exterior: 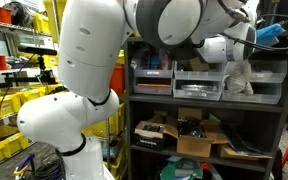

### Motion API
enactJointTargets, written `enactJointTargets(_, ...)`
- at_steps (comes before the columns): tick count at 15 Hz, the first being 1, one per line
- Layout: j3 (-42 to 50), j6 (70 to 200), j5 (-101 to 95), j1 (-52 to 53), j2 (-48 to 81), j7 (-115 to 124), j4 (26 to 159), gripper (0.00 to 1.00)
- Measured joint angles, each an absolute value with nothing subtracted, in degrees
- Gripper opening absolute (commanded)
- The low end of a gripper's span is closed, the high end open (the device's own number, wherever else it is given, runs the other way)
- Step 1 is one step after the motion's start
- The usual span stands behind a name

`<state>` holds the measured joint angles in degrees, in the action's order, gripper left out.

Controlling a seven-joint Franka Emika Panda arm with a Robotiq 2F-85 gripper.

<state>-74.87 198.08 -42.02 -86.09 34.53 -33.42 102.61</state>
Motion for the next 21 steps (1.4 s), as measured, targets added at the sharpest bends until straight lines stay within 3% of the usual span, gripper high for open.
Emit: enactJointTargets(21,-95.3,198.0,-51.9,-103.7,40.5,-48.3,122.0,0.01)
